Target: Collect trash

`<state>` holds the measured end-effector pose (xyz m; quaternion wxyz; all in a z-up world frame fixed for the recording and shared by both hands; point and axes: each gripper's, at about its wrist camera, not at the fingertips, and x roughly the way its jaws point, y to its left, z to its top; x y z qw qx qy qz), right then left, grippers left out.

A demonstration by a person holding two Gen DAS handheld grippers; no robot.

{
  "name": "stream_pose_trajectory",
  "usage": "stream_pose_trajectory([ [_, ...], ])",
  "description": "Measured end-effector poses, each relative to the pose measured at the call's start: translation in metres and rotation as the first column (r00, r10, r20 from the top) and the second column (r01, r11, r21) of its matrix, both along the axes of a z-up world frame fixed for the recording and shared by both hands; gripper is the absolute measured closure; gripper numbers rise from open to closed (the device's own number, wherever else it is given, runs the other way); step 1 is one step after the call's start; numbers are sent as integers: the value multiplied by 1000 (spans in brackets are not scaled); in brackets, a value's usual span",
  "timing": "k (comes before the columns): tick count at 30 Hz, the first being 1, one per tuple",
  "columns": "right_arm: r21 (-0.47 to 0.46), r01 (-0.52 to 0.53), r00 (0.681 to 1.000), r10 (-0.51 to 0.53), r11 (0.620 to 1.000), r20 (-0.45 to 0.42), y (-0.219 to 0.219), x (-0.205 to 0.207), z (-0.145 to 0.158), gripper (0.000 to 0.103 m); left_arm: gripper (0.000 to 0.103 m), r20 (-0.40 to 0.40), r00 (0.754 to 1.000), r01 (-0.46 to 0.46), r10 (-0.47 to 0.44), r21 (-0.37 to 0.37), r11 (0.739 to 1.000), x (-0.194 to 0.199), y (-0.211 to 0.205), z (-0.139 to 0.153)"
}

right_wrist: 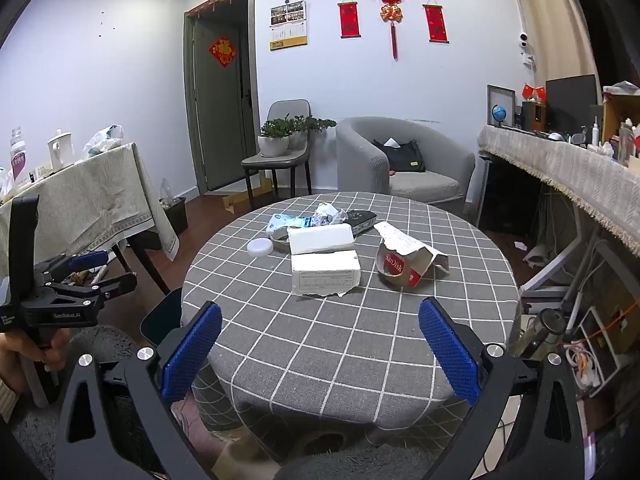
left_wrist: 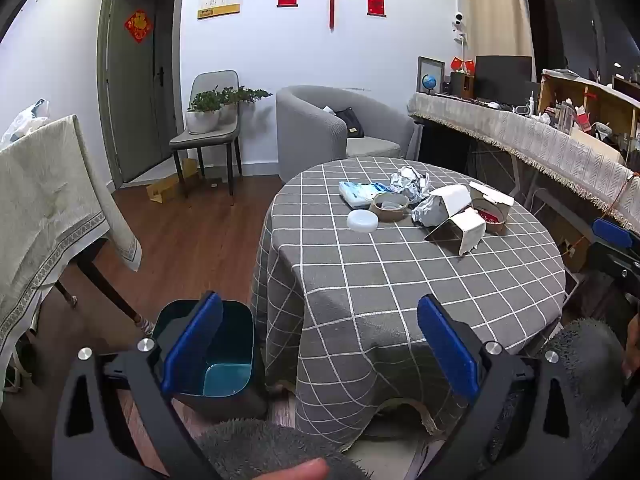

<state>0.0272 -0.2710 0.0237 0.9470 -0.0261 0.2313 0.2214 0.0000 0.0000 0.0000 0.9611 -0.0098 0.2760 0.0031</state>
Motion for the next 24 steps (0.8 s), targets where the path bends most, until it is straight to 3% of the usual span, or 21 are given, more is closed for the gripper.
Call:
stream_pose_trajectory([
  [24, 1, 0, 1000, 0, 1000, -3, 0, 0, 0, 3, 4, -10, 1000, -1, 1, -5, 1000, 0, 0, 0],
])
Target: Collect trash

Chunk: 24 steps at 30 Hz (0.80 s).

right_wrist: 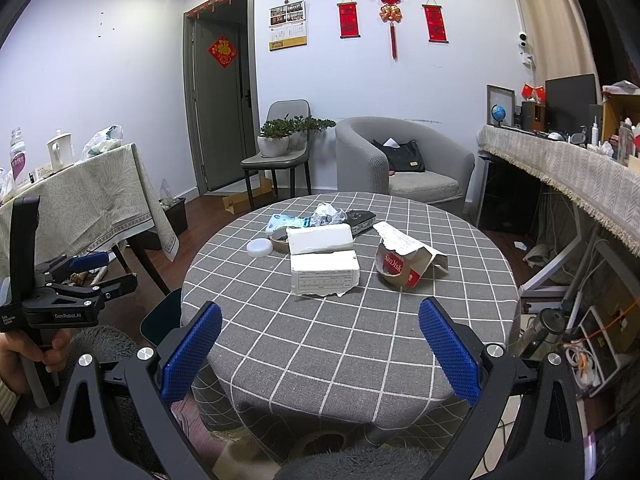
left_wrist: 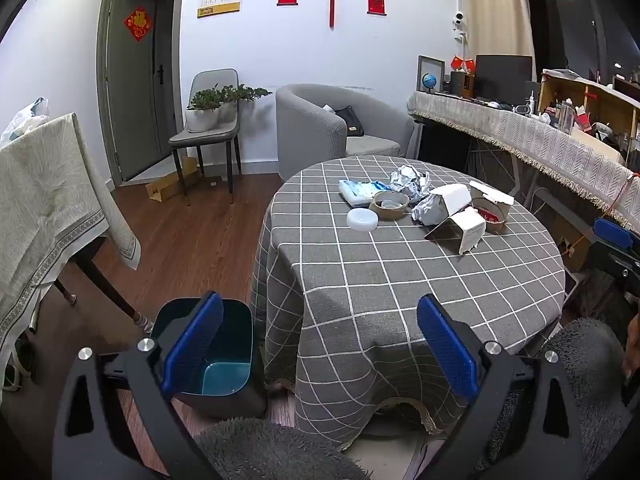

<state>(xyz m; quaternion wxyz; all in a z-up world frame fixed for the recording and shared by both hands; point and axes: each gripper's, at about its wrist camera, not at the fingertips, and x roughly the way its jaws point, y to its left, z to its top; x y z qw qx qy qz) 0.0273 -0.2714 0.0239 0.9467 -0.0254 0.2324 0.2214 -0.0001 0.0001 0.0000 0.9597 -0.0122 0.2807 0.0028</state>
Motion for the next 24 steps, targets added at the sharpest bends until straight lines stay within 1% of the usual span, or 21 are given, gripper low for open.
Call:
stream_pose_trajectory([
  [24, -1, 0, 1000, 0, 1000, 0, -1, 0, 0, 3, 4, 0, 1000, 3, -3, 13, 1000, -1, -2, -1],
])
